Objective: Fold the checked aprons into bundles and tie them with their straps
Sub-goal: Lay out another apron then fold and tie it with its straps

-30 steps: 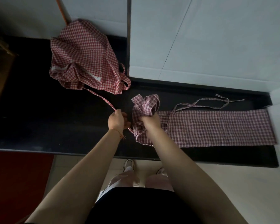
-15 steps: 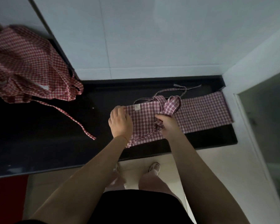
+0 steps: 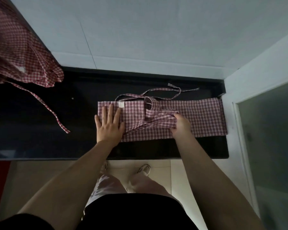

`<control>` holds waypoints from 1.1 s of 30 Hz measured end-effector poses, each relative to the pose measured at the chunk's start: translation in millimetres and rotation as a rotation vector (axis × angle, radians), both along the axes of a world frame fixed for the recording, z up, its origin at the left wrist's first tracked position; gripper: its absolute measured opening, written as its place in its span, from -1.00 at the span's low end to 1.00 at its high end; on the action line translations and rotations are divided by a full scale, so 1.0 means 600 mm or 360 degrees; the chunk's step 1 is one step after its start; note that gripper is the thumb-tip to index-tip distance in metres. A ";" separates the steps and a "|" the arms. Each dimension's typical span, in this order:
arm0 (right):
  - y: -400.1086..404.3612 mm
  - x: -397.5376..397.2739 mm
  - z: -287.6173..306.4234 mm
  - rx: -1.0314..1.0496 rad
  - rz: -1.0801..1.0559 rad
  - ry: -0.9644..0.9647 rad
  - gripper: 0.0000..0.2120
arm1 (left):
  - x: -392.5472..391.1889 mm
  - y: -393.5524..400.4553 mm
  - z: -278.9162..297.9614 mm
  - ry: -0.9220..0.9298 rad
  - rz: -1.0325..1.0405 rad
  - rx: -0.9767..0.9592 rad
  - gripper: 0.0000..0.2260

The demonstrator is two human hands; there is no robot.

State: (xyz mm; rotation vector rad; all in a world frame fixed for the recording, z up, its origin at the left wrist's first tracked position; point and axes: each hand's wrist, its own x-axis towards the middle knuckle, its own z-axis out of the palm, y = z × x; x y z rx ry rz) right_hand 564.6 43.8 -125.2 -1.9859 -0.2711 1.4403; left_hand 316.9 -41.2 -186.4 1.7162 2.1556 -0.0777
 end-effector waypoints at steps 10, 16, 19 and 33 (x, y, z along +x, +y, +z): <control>0.045 -0.039 -0.015 0.0580 0.1305 -0.1301 -0.78 | 0.083 0.048 0.011 -0.0177 0.0092 0.0217 -0.42; 0.071 -0.041 -0.034 0.0329 0.2016 -0.1241 -0.59 | 0.069 0.036 -0.019 -0.0091 0.0017 0.0110 -0.19; 0.079 -0.010 -0.034 0.0325 0.1768 -0.1270 -0.60 | 0.063 0.038 -0.018 -0.0058 0.0003 0.0067 -0.11; 0.052 0.062 0.030 -0.0163 0.1464 -0.0294 -0.49 | 0.063 0.044 0.005 -0.0025 -0.0041 -0.0123 0.06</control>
